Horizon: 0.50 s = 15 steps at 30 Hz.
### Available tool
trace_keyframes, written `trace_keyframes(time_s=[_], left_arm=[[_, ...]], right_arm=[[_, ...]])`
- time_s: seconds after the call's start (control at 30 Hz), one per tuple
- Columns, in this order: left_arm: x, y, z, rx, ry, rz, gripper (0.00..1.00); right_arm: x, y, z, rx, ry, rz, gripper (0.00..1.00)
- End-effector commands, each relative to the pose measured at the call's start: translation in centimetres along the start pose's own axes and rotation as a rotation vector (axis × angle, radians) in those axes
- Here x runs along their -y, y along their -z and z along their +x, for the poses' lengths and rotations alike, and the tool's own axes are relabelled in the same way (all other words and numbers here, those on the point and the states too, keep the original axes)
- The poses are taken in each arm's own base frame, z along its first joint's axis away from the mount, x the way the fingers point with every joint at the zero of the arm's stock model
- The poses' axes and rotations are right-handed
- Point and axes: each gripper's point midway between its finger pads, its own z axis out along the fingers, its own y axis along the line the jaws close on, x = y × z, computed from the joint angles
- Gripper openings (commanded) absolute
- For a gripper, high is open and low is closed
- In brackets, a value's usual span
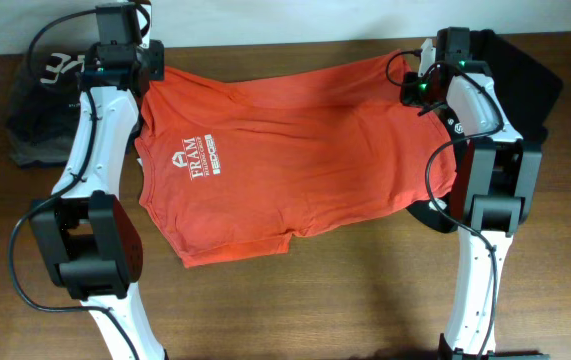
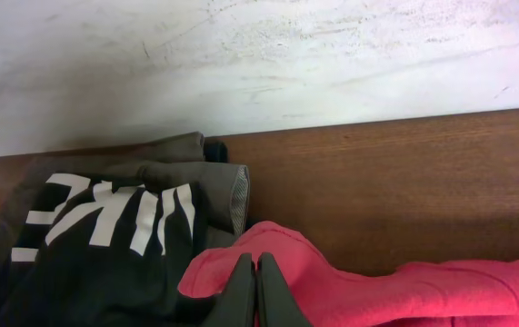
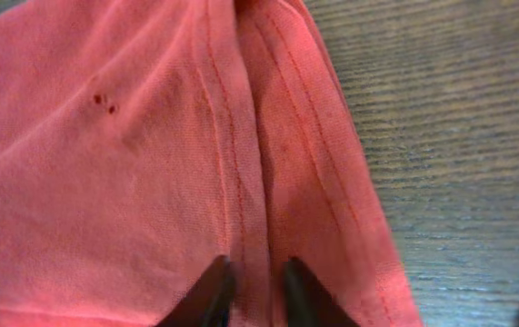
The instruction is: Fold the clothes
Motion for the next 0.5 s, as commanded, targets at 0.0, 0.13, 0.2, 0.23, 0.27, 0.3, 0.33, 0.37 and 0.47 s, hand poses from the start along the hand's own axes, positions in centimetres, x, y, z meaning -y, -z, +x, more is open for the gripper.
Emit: trace_keyframes(time_s=[0.0,0.13,0.2,0.23,0.27,0.3,0.33,0.37,0.47], left_arm=[[0.2,-0.1,-0.1,0.003,0.013,0.007,0.00],[0.2,-0.1,-0.1,0.003,0.013,0.007,0.00],[0.1,-0.1,-0.1,0.003,0.012,0.006,0.00],[0.1,-0.1,-0.1,0.003,0.012,0.006,0.00],[0.1,-0.1,-0.1,0.003,0.012,0.006,0.00],[0.1,-0.1,-0.1,0.003,0.012,0.006,0.00],[0.1,-0.1,-0.1,0.003,0.012,0.006,0.00],[0.2,-0.1,-0.1,0.003,0.012,0.007,0.00],[0.2,-0.1,-0.1,0.003,0.013,0.007,0.00]], right_arm=[[-0.1,-1.2,1.1,-0.031,-0.001,-0.006,0.13],[-0.2,-1.1,1.3,-0.039,-0.002,-0.013,0.04],[-0.2,-1.1,1.4,-0.040,-0.003,-0.013,0.04],[-0.1,-0.9,1.2,-0.036,-0.004,-0.012,0.04],[0.1,-0.6,1.0,-0.030,-0.006,-0.010,0.04],[0.2,-0.3,0.8,-0.024,-0.008,-0.009,0.04],[0.7,0.4,0.3,-0.011,-0.015,-0.005,0.04],[1.0,0.9,0.0,-0.005,-0.020,-0.002,0.04],[1.5,1.4,-0.1,-0.009,-0.032,0.002,0.17]])
